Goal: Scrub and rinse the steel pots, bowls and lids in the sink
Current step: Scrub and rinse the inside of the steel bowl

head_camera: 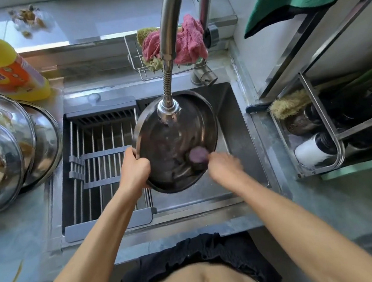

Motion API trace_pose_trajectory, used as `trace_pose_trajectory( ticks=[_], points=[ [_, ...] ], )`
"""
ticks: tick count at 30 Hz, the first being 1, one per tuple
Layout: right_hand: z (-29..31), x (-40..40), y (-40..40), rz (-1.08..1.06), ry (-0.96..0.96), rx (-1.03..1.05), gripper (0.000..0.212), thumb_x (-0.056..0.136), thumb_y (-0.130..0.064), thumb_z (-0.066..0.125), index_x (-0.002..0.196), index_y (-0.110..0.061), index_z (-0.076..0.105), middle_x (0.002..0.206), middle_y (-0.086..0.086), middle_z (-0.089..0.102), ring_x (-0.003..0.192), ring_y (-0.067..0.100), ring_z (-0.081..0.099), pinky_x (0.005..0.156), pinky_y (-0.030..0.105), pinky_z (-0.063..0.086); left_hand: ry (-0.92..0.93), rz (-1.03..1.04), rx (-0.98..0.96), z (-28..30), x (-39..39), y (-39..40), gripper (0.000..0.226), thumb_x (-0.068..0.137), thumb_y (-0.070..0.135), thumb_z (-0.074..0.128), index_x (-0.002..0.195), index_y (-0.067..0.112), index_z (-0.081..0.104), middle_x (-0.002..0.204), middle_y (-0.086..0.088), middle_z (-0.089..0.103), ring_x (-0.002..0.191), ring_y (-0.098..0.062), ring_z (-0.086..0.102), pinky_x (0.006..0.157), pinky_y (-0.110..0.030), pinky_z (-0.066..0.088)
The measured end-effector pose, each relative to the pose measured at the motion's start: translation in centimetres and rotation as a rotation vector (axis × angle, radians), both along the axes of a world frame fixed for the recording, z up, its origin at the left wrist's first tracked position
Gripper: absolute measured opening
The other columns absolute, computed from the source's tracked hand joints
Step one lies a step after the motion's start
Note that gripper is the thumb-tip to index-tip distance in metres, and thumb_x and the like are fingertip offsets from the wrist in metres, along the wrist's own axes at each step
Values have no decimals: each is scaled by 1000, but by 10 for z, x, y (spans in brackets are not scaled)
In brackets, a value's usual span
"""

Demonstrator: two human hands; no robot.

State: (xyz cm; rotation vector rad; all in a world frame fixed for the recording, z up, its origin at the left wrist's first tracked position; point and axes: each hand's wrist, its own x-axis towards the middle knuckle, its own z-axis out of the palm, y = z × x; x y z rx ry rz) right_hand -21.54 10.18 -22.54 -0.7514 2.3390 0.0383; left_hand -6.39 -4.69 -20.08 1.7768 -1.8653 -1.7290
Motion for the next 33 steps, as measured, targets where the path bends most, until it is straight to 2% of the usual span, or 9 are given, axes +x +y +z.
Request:
trace_pose_trajectory(
  ticks=[3, 6, 9, 12, 16, 20, 23, 28, 33],
  points=[
    [12, -24, -8, 236, 381, 13, 47, 98, -6, 35, 144, -15, 45, 124, 16, 61, 111, 36, 61, 82, 38, 49, -35, -58, 50, 2, -1, 5, 33, 83, 1, 38, 112, 15, 45, 106, -13, 59, 94, -37, 64, 59, -56, 61],
    [18, -41, -21, 424, 573, -26, 53, 99, -8, 36, 151, -15, 32, 117, 19, 60, 99, 34, 63, 69, 35, 45, -5, -52, 141, -8, -7, 4, 42, 80, 7, 39, 120, 17, 47, 113, -16, 62, 94, -38, 68, 54, -54, 61],
    [30, -54, -30, 711, 845, -138, 53, 88, -13, 55, 140, -24, 54, 86, 11, 66, 71, 27, 63, 52, 29, 38, -3, -103, 213, -13, -16, 3, 47, 81, 8, 41, 127, 10, 51, 113, -23, 66, 87, -39, 72, 53, -53, 60],
    [30, -50, -40, 952, 967, -434, 28, 88, -15, 62, 113, -23, 71, 70, 7, 61, 58, 24, 56, 47, 28, 36, -14, -131, 256, -9, -24, 4, 44, 80, 2, 38, 120, -3, 56, 96, -29, 71, 73, -40, 75, 56, -51, 61],
    [33, -38, -48, 1005, 905, -564, 24, 97, -19, 47, 101, -18, 71, 77, 6, 59, 59, 25, 56, 45, 30, 33, -74, -148, 236, -5, -23, -5, 40, 80, -2, 38, 113, -4, 60, 87, -26, 74, 68, -36, 75, 58, -49, 62],
    [44, -53, -47, 795, 839, -261, 23, 97, -18, 50, 115, -11, 61, 101, 9, 62, 74, 30, 63, 43, 36, 43, -87, -197, 188, 7, -18, -5, 36, 80, -5, 37, 102, -2, 64, 82, -24, 74, 69, -38, 75, 64, -56, 62],
    [35, -63, -39, 605, 648, -73, 35, 97, -8, 41, 132, -4, 45, 117, 17, 56, 95, 38, 61, 60, 44, 54, -35, -185, 179, 14, -14, -8, 39, 78, -6, 38, 104, 3, 66, 84, -22, 75, 69, -36, 75, 61, -54, 62],
    [19, -50, -11, 382, 369, 72, 34, 101, -12, 35, 131, -7, 52, 121, 15, 62, 108, 33, 63, 82, 38, 49, 120, 34, 152, 13, -11, -4, 40, 80, -8, 39, 108, 6, 63, 91, -22, 73, 65, -35, 74, 53, -50, 60],
    [16, 1, 3, 137, -237, 44, 23, 93, -13, 45, 108, -8, 62, 92, 10, 61, 75, 24, 57, 55, 24, 40, 189, 144, 81, -1, -13, 0, 28, 107, 38, 39, 133, 29, 45, 119, -1, 64, 88, -26, 71, 58, -50, 61]
  ],
)
